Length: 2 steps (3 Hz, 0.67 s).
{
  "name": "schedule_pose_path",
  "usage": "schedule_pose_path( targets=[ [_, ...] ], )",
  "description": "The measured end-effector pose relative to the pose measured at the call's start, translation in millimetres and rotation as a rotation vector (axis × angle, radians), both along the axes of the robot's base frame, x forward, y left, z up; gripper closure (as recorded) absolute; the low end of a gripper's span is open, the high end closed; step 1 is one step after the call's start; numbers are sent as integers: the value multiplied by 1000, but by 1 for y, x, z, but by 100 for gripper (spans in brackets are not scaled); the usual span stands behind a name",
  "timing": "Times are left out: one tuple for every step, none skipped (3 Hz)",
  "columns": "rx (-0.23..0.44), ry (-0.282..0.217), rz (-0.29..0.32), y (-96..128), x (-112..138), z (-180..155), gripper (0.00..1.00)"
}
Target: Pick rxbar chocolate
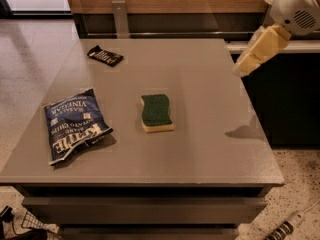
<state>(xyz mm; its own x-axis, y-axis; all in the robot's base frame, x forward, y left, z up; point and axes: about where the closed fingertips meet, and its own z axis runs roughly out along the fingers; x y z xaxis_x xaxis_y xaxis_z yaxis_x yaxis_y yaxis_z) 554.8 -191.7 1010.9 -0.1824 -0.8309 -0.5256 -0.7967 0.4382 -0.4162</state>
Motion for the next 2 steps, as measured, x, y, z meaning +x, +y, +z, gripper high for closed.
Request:
schedule_pose_path(
  targets=[
    [202, -114, 35, 34, 58, 11, 0],
    [401, -149, 59, 74, 89, 7, 0]
  ],
)
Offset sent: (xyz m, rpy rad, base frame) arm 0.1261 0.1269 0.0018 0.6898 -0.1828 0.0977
